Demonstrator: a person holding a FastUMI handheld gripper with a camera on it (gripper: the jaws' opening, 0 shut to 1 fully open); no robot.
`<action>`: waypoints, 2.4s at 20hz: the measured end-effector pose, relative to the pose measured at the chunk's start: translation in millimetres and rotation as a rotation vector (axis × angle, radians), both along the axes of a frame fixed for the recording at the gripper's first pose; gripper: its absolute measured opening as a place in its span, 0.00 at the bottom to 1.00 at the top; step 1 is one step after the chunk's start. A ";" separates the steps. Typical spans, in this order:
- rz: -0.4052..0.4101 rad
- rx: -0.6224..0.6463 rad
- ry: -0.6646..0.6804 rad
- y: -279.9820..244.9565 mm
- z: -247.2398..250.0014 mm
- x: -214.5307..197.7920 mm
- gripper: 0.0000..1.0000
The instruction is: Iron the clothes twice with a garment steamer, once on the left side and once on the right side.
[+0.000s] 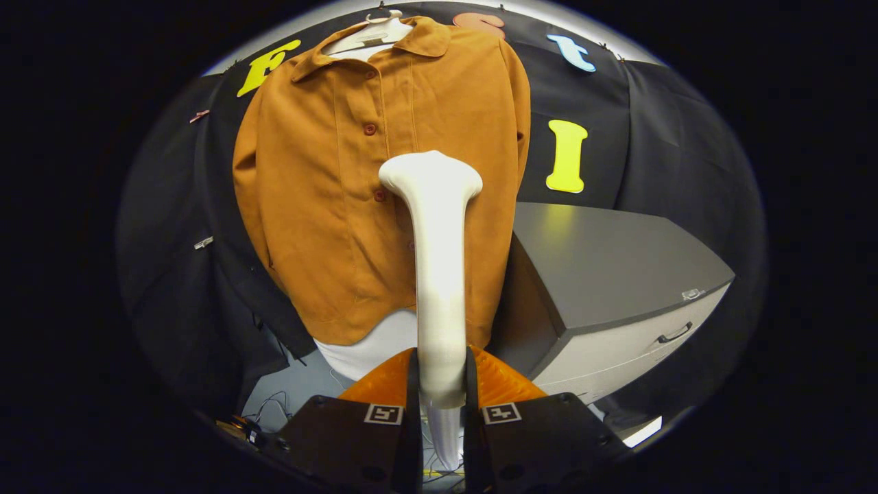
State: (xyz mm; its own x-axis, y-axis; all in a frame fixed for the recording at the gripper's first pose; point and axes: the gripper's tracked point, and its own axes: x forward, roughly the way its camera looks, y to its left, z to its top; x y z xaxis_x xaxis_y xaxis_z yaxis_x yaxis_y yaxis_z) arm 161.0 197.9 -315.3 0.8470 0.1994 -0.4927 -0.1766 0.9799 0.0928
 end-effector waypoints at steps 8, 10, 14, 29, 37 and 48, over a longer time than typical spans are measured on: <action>-0.008 0.018 -0.086 -27.5 42.2 -34.3 0.27; -0.017 0.024 -0.128 -32.4 61.4 -40.5 0.27; -0.021 0.030 -0.236 -28.2 111.4 -45.0 0.27; 0.083 0.039 -0.489 85.7 224.6 -48.0 0.27; 0.062 -0.014 -0.466 129.7 198.7 -11.2 0.27; 0.030 -0.096 -0.370 150.0 132.0 35.8 0.27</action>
State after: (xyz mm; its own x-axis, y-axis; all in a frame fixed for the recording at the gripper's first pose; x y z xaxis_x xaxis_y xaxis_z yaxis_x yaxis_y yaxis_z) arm 196.8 347.8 -183.3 0.9656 0.1949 -0.1721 -0.2101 0.9748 -0.0752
